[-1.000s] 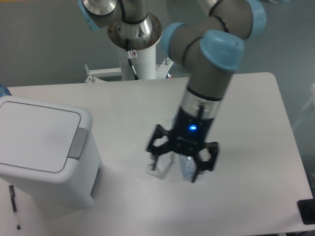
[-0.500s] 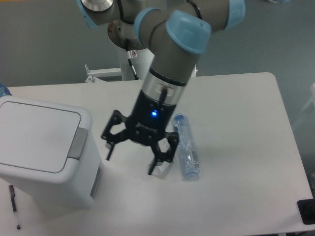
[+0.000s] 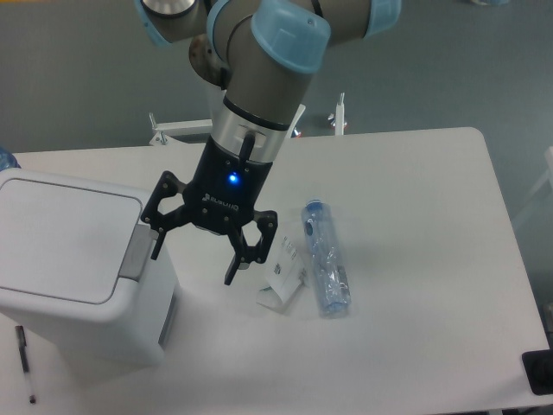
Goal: Open the trash can
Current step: 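Move the open gripper across the table to the trash can's grey button, then press down on the grey button so the trash can lid pops open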
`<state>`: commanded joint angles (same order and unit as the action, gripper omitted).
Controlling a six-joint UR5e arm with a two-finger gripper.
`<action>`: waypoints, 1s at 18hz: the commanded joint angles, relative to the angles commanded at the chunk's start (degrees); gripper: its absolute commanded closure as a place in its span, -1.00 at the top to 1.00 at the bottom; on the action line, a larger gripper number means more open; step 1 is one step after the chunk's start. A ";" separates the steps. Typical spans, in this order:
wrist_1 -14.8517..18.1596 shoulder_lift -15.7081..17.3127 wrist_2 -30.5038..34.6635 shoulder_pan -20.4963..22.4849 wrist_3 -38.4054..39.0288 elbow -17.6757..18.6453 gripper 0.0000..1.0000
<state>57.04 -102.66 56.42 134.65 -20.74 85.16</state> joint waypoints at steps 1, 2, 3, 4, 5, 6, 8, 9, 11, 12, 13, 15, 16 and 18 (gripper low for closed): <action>-0.09 0.00 0.44 -0.70 0.87 0.18 1.00; -0.44 -0.09 1.23 -1.66 2.01 0.44 1.00; -0.61 -0.26 2.28 -2.02 2.63 0.44 1.00; -0.62 -0.44 2.72 -2.11 2.64 0.36 1.00; -0.62 -0.44 2.73 -2.11 2.64 0.36 1.00; -0.62 -0.44 2.82 -2.11 2.64 0.36 1.00; -0.70 -0.53 2.82 -2.11 2.73 0.44 1.00; -0.70 -0.53 2.82 -2.20 2.73 0.53 1.00; -0.79 -0.62 2.90 -2.46 2.73 0.62 1.00; -0.97 -0.62 2.90 -2.46 2.73 0.88 1.00; -1.05 -0.62 3.08 -2.46 2.55 1.06 1.00; -0.97 -0.62 3.08 -2.46 2.46 1.06 1.00; -0.97 -0.62 3.43 -2.46 2.37 1.06 1.00; -0.97 -0.62 4.13 -2.72 2.29 1.15 1.00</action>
<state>56.07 -103.27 60.55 131.93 -18.46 86.31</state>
